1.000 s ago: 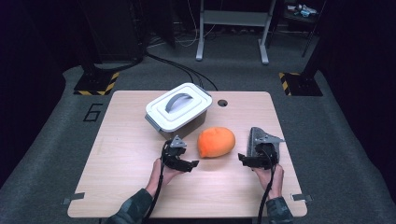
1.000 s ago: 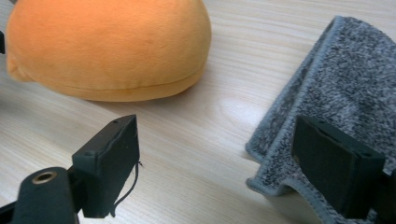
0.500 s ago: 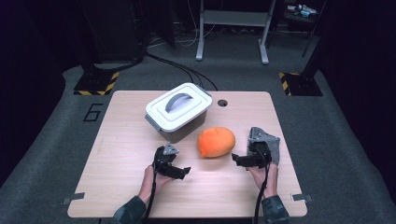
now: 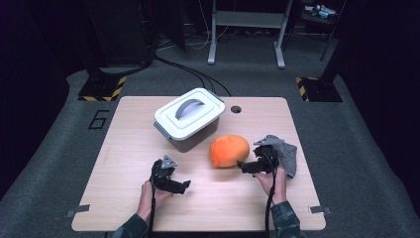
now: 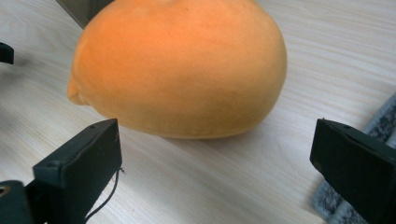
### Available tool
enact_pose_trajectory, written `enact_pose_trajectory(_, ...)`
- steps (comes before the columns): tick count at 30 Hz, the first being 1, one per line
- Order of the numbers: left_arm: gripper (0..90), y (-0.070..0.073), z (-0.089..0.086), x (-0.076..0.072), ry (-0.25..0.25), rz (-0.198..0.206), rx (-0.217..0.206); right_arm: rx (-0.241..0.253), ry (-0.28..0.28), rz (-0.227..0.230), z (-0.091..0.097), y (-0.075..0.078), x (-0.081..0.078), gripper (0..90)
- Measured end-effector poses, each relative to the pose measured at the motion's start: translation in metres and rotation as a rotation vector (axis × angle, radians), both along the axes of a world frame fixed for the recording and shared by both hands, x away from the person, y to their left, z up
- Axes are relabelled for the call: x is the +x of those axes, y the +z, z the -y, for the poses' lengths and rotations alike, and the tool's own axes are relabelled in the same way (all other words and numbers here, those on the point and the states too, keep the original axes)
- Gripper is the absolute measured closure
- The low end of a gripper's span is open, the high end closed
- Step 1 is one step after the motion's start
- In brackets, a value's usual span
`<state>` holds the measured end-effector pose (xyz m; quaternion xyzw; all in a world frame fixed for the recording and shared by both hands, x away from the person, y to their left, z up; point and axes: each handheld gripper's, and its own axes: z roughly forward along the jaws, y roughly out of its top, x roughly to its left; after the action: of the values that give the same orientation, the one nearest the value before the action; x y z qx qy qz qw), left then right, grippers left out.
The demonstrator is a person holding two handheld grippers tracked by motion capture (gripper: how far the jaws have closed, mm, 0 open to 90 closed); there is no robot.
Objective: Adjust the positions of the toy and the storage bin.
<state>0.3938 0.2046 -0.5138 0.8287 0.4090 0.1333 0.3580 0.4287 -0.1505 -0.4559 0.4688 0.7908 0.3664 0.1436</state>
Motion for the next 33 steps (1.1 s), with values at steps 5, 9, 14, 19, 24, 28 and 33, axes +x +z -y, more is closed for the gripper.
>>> enact_pose_trajectory(5, 0.0, -0.003, -0.01, 0.0, 0.028, 0.008, 0.022, -0.002, 0.004, -0.009, -0.006, 0.004, 0.005, 0.2)
enact_pose_trajectory(9, 0.0, -0.005, -0.016, 0.0, 0.042, 0.009, 0.031, -0.004, 0.02, -0.003, -0.012, 0.007, 0.01, 0.0)
enact_pose_trajectory(14, 0.0, -0.011, -0.016, 0.002, 0.059, -0.001, 0.025, -0.011, 0.03, -0.008, -0.018, 0.009, 0.015, 0.0)
enact_pose_trajectory(19, 0.0, -0.013, -0.015, 0.001, 0.067, 0.02, 0.052, -0.003, 0.032, -0.01, -0.024, 0.012, 0.021, 0.0)
enact_pose_trajectory(24, 0.0, -0.015, -0.014, -0.001, 0.051, 0.043, 0.083, -0.002, 0.027, -0.022, -0.033, 0.014, 0.028, 0.0)
enact_pose_trajectory(28, 0.0, -0.016, -0.014, -0.002, 0.056, 0.053, 0.07, -0.022, 0.006, -0.039, -0.039, 0.009, 0.034, 1.8)
enact_pose_trajectory(33, 0.0, -0.016, -0.014, -0.002, 0.053, 0.056, 0.068, -0.025, -0.006, -0.043, -0.037, 0.005, 0.035, 9.1)
